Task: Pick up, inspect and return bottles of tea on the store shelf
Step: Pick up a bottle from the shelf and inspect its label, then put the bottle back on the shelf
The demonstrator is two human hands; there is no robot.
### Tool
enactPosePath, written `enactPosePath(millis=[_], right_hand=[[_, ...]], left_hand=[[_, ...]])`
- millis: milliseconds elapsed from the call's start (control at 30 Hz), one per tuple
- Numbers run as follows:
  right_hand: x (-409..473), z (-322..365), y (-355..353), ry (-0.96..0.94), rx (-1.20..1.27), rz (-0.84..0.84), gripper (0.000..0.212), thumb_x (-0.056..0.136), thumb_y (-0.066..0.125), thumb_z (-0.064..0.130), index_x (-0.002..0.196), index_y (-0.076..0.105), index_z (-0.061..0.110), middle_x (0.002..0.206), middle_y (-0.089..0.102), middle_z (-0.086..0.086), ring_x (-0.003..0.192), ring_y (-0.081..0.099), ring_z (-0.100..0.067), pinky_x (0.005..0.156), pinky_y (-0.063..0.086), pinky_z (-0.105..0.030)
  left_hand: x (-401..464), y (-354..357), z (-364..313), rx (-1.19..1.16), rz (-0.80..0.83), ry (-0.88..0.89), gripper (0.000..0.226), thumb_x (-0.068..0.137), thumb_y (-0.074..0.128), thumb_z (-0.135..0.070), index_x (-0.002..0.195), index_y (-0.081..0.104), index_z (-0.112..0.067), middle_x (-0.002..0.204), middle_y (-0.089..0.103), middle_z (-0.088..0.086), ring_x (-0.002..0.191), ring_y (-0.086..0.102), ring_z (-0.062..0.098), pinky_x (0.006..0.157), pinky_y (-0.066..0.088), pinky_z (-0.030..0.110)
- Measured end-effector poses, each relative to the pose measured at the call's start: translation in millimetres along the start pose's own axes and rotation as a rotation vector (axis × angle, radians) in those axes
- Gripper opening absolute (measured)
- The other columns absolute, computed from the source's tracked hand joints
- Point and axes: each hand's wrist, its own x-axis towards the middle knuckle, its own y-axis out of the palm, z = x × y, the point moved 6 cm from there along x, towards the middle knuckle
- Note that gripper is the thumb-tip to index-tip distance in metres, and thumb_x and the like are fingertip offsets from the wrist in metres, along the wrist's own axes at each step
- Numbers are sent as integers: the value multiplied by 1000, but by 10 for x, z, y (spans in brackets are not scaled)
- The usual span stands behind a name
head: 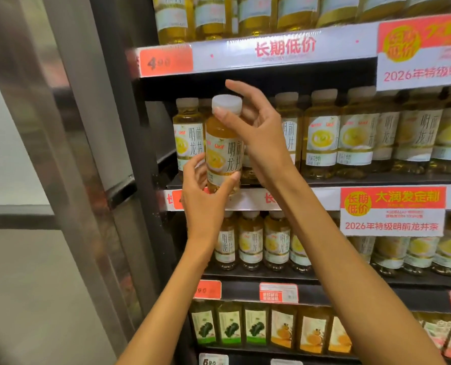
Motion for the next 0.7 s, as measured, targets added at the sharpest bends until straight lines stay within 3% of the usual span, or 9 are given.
enactPosePath(millis=[100, 167, 267, 367, 467, 567, 700], right_hand=[[124, -45, 20, -6, -129, 14, 30, 90, 63, 9, 120, 56, 6, 108, 60, 5, 102, 60, -8, 88, 53, -27], [200, -73, 32, 8, -216, 29, 30, 92, 63, 14, 120, 57, 7, 111, 59, 1, 107, 58, -13, 92, 52, -34], [258, -110, 20, 15, -343, 82, 36, 92, 63, 21, 126, 55, 13, 125, 54, -7, 115, 54, -17, 98, 48, -40], [244, -91, 12, -83, -469, 150, 46, 87, 68, 14, 130, 51, 11, 129, 49, -7, 121, 49, -15, 104, 43, -38], [256, -116, -11, -122, -610, 135, 51, 86, 69, 18, 133, 48, 13, 129, 50, -3, 120, 46, -16, 101, 43, -39], [290, -151, -49, -174, -832, 39, 54, 85, 69, 32, 133, 48, 17, 114, 47, 6, 115, 44, -22, 95, 43, -42], [341, -204, -38, -294, -1110, -32, 51, 89, 60, 45, 127, 52, 11, 110, 63, -8, 107, 46, -29, 87, 36, -40]], left_hand=[[74, 42, 40, 95, -12, 5, 50, 81, 75, -23, 124, 48, -23, 120, 59, -7, 111, 56, 2, 89, 45, 9], [89, 63, 62, 186, -13, 0, 54, 82, 72, -30, 130, 48, -21, 125, 58, -3, 115, 54, 6, 91, 45, 11], [98, 58, 64, 323, -40, 12, 58, 82, 72, -37, 132, 48, -19, 125, 52, -1, 116, 50, 12, 97, 47, 30], [143, 73, 23, 417, -41, 40, 59, 81, 72, -39, 131, 50, -15, 122, 48, 2, 113, 50, 17, 97, 47, 37], [163, 103, 15, 466, -40, 24, 63, 82, 70, -41, 135, 45, -16, 122, 50, 2, 113, 49, 18, 96, 47, 35], [128, 123, -25, 467, -78, 56, 71, 83, 71, -36, 139, 34, -16, 123, 49, 2, 112, 49, 16, 92, 47, 31], [122, 202, -13, 673, -71, 115, 64, 85, 69, -32, 136, 37, -12, 129, 48, 5, 119, 45, 18, 98, 40, 29]])
